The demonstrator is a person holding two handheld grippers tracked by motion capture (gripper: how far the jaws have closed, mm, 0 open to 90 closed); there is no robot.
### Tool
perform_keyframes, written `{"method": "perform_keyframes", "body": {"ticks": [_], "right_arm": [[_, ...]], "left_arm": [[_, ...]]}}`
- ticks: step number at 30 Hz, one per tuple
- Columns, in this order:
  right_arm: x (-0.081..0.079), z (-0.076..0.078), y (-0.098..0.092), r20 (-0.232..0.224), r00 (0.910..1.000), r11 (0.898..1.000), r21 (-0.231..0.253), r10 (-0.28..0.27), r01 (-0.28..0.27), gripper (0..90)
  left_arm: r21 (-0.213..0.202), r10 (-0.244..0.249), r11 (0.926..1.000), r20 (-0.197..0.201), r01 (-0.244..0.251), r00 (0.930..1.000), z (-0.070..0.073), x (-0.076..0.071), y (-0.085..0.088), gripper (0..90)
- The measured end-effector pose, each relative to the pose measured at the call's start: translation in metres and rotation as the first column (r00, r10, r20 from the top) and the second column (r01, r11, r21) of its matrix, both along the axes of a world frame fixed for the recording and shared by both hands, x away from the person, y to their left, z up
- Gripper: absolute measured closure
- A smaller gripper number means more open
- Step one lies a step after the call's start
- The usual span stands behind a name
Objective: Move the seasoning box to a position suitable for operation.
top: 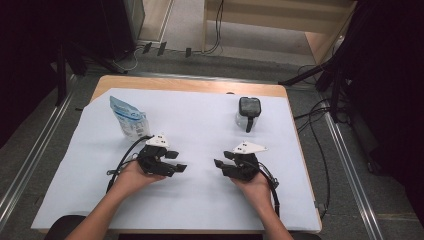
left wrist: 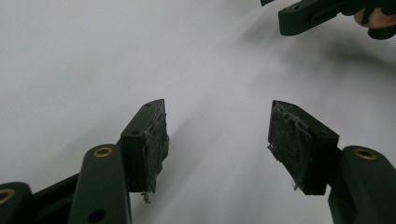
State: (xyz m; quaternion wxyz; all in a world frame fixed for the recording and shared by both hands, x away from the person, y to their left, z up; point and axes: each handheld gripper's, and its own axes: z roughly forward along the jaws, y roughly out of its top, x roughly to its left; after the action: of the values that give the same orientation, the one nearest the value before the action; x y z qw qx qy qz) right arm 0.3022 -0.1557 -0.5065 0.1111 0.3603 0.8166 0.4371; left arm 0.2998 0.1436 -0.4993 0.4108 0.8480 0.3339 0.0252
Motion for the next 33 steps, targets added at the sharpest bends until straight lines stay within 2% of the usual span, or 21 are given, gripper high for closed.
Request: {"method": "perform_keyframes", "body": {"ticks": [8,14,18,24,33], "right_arm": [[-0.001,0.002,-0.001,0.010,0.9999,1.000,-0.002,-0.007,0.007,49.8],[-0.003,0.007,0.000,0.058,0.9983,1.000,-0.024,0.001,0.000,49.9],[-0.004,0.009,-0.001,0.050,0.9988,1.000,-0.003,0.001,-0.001,50.6],[0.000,0.008,-0.004,0.005,1.0000,1.000,0.018,-0.003,0.003,47.8],[0.003,0.010,-0.012,0.015,0.9992,0.999,0.018,-0.036,0.035,43.2]], "left_arm": [[0.003,0.004,1.0000,0.000,-0.004,1.0000,0.001,0.000,0.001,37.9],[0.003,0.000,1.0000,0.003,0.000,1.0000,0.002,0.000,0.003,38.0],[0.008,-0.001,1.0000,0.007,0.001,1.0000,0.002,-0.001,0.003,38.0],[0.016,-0.016,0.9997,0.004,0.016,0.9999,0.001,-0.001,0.000,38.0],[0.002,-0.015,0.9999,0.002,0.015,0.9999,0.002,-0.001,0.001,38.0]]}}
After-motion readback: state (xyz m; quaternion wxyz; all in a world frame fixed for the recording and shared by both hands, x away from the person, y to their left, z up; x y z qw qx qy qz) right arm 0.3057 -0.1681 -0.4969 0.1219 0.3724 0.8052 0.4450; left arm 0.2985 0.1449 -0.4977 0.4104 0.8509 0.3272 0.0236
